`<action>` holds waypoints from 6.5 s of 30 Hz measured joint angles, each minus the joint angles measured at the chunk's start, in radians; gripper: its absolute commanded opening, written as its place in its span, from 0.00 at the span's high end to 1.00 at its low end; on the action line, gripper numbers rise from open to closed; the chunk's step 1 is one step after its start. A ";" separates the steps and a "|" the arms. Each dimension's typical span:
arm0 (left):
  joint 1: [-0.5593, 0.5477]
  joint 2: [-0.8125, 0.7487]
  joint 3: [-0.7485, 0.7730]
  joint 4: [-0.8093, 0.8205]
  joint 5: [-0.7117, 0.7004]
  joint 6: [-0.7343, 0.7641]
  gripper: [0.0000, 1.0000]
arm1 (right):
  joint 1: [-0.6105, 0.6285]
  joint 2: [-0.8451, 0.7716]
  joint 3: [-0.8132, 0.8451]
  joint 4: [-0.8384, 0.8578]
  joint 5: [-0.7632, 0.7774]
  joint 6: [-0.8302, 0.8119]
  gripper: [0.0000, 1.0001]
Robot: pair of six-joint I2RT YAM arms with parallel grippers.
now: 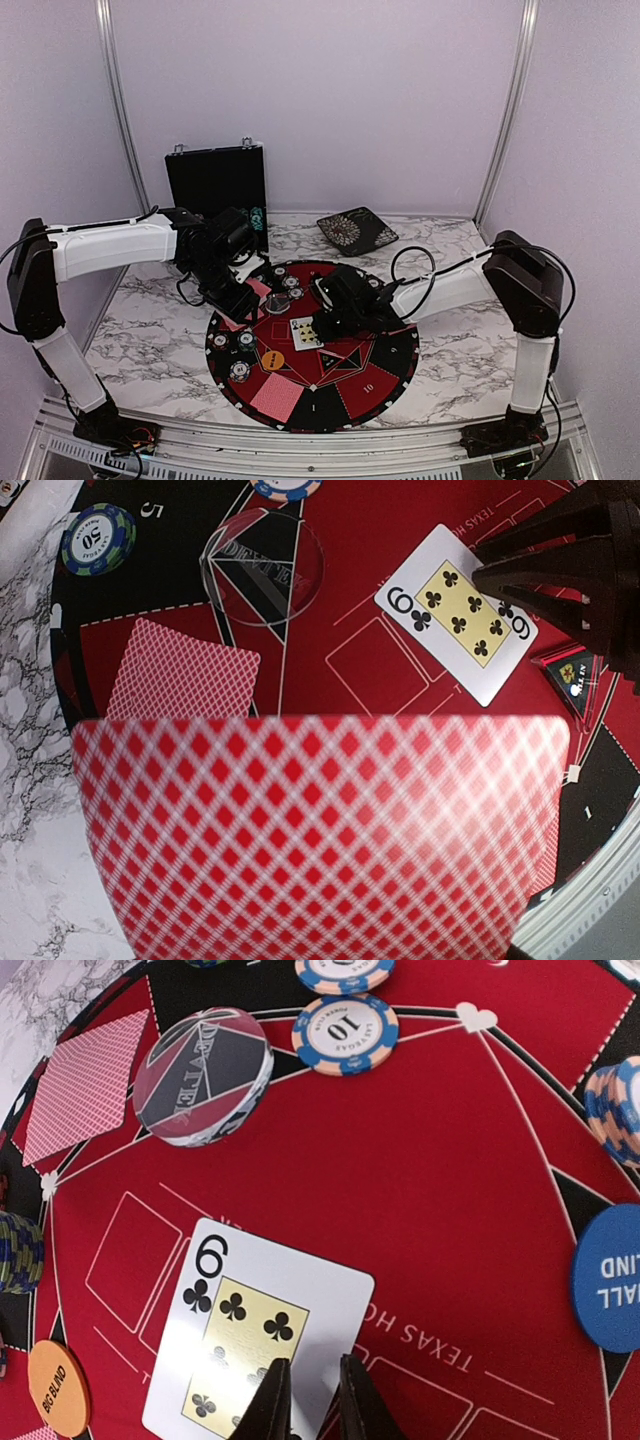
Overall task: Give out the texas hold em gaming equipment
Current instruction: Move the poker card to the community card area, then adjust the poker card at the face-down deck piles.
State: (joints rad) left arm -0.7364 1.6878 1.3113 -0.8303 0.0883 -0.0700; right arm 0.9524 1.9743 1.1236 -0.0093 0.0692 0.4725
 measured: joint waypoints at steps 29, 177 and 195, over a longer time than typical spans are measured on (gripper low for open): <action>0.000 0.000 0.000 0.000 0.000 0.001 0.65 | 0.014 0.019 0.021 0.018 -0.167 0.108 0.83; -0.114 0.060 0.068 -0.010 0.023 0.007 0.66 | -0.132 -0.077 -0.122 0.645 -0.685 0.590 0.76; -0.114 0.061 0.068 -0.010 0.024 0.007 0.66 | -0.132 -0.059 -0.118 0.641 -0.685 0.590 0.83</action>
State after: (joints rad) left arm -0.8501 1.7485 1.3792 -0.8402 0.1120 -0.0628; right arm 0.8204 1.9156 1.0058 0.6315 -0.6155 1.0622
